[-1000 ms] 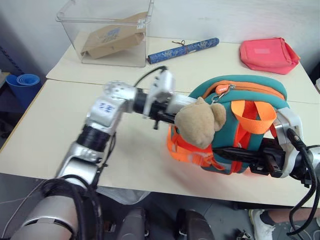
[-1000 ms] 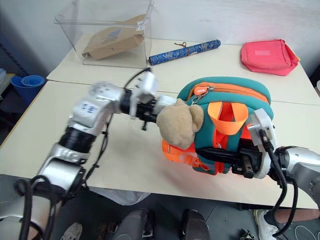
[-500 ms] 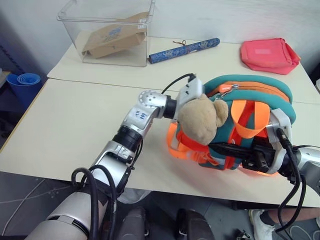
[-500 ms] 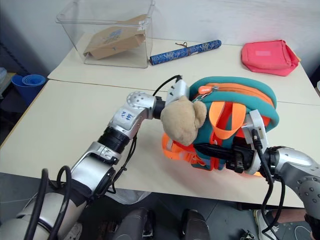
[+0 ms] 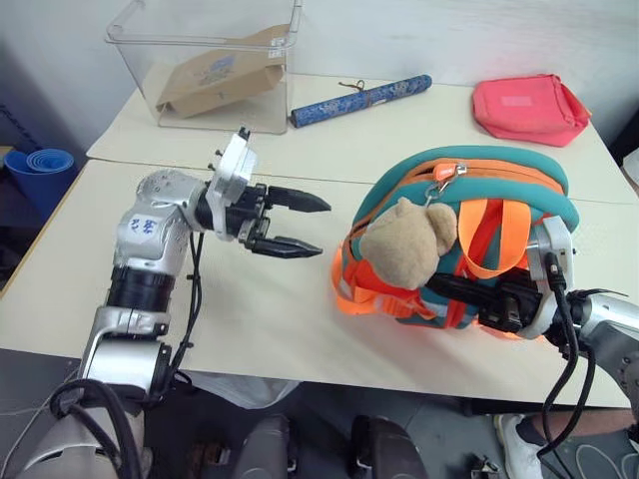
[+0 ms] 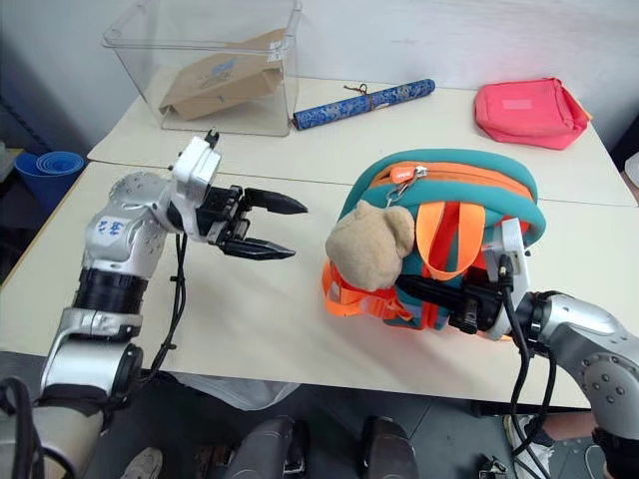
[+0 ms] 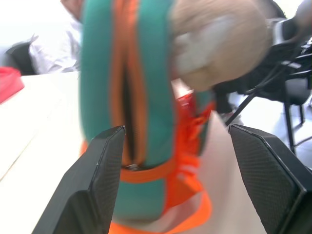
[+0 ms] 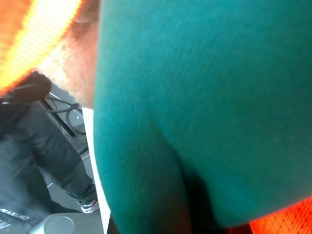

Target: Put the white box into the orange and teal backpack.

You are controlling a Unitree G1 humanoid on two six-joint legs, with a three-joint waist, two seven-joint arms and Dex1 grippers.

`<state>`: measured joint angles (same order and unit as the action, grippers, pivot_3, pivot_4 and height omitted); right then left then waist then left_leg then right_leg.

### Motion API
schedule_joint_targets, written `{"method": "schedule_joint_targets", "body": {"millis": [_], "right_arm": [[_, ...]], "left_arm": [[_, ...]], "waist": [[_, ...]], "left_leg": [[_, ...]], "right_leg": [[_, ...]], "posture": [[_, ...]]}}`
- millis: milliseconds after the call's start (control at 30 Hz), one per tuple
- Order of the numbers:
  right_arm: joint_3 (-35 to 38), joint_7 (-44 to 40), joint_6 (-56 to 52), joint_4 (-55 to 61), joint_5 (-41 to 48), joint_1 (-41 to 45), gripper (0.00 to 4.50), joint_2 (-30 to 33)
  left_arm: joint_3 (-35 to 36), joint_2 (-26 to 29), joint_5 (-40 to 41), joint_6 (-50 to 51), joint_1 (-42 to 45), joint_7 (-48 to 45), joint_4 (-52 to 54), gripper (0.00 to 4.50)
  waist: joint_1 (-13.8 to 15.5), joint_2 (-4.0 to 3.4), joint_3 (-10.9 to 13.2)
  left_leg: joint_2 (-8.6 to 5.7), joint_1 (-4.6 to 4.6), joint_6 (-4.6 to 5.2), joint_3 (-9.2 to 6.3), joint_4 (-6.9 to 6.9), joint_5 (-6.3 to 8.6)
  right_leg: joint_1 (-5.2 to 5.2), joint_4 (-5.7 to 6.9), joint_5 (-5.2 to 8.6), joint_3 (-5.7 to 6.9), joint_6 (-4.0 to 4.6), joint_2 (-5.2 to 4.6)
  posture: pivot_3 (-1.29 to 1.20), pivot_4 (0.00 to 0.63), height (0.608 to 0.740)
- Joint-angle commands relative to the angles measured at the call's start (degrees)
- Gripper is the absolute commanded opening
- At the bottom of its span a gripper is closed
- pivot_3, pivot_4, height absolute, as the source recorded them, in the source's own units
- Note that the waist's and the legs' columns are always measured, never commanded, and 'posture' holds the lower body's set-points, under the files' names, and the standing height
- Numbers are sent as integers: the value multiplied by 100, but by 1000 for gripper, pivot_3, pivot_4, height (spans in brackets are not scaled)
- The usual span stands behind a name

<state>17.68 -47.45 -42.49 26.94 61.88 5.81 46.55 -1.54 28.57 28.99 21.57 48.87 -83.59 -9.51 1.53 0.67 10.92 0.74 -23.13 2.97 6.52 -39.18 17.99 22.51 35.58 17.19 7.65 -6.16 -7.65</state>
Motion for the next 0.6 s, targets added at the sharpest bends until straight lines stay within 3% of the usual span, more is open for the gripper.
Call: {"method": "schedule_joint_targets", "body": {"millis": [33, 233, 433, 600], "right_arm": [[-95, -56, 52, 26, -105, 12, 0, -71], [-178, -63, 32, 51, -132, 77, 0, -156], [-148, -58, 18, 109, -93, 46, 0, -206], [-77, 2, 32, 155, -85, -36, 0, -254]], "left_arm": [[-9, -193, 326, 252, -253, 522, 1183, 3564], [-149, -1028, 249, -12, -725, 1623, 1888, 3564], [-726, -1648, -562, -1051, -726, 2110, 1582, 3564], [-673, -1624, -464, -1087, -666, 2127, 1475, 2047]], "waist": [[-7, 0, 0], [-19, 0, 0], [-5, 0, 0], [-6, 0, 0]], "left_leg": [[-2, 0, 1, 0, 0, 1], [1, 8, -3, 1, 0, -4], [0, 8, -3, 4, 0, -5], [1, 9, -3, 4, 0, -5]], "right_leg": [[-2, 0, 0, -1, -1, -1], [-8, -1, -2, -4, -4, 3], [-7, -2, -2, -3, -4, 4], [-7, -2, -2, -3, -3, 3]], "posture": [[0, 150, 740], [0, 150, 740], [0, 150, 740], [0, 150, 740]]}}
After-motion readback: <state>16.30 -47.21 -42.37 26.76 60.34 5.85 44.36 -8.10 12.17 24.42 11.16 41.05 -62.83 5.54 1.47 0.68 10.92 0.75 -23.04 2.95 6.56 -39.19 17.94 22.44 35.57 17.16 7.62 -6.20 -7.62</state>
